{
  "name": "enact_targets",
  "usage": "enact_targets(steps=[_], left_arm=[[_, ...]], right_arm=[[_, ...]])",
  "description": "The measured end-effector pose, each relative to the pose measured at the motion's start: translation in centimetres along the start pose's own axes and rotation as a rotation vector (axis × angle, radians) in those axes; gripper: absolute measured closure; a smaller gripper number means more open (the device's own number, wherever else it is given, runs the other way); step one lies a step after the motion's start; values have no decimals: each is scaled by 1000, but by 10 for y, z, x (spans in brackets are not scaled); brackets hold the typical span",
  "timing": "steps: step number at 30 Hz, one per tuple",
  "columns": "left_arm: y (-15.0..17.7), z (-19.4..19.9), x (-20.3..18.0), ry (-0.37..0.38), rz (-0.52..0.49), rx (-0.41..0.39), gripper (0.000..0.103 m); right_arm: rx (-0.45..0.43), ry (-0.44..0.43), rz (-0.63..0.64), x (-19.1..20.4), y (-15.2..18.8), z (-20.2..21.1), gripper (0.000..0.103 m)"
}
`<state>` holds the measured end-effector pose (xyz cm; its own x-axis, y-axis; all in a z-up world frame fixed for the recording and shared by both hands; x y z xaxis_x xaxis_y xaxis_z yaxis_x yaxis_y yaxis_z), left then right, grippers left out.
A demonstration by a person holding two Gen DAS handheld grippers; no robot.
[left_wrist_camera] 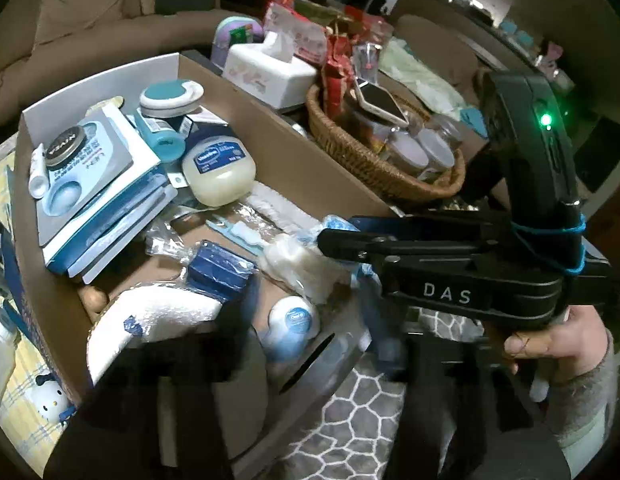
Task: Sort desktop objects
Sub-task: 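Lower the wrapped candy into the box and open the left gripper, then move both grippers back over the table toward the apple juice bottle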
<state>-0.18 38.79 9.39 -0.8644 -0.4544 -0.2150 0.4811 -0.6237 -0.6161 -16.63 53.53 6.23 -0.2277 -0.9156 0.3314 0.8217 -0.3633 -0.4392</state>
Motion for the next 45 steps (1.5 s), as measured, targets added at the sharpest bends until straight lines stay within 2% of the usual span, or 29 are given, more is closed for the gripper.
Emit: enact_targets(steps=[2,3,6,8,11,14,16,19,29,38,45], left_arm=[[0,6,3,4,16,-18,41],[-1,9,4,3,22,-26,36],[-3,24,10,5,42,-61,24],[-4,34,13,-6,50,-78,15],[-1,53,20,-27,51,-110,0],[7,71,26,-50,54,-129,0],[12,80,30,-64,54,-138,0],[22,97,39,-100,62,-158,0],[60,148,75,-182,131,-185,0],[104,185,104,-228,175,-184,0],[167,231,167,-325,264,-161,0]], right_arm=[[-13,4,-6,-3,-1,4,67],[-20,-5,-13,-4,-2,7,65],[-44,-22,-20,-4,-2,15,47],[-54,-29,-17,-2,-3,18,44],[-75,-56,-15,4,-5,25,34],[-101,-67,-2,15,-5,31,24],[-103,-73,18,25,-3,31,12],[-106,-60,50,40,-1,29,1],[-111,0,179,97,20,22,0],[-117,-35,224,147,38,23,0],[-137,-112,291,207,52,25,0]])
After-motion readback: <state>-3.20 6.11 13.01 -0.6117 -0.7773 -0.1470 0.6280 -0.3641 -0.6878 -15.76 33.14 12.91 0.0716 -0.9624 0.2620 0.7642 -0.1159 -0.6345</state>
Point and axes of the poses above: each gripper's, at about its wrist camera, not at the fingertips, and z roughly against the way its jaws point, x to its left, y to its underside, the point moved 4 cm from there along -z, roughly the way its jaws point, and after that the axes turned 12 degrees about -z, right-handed, at the moved point
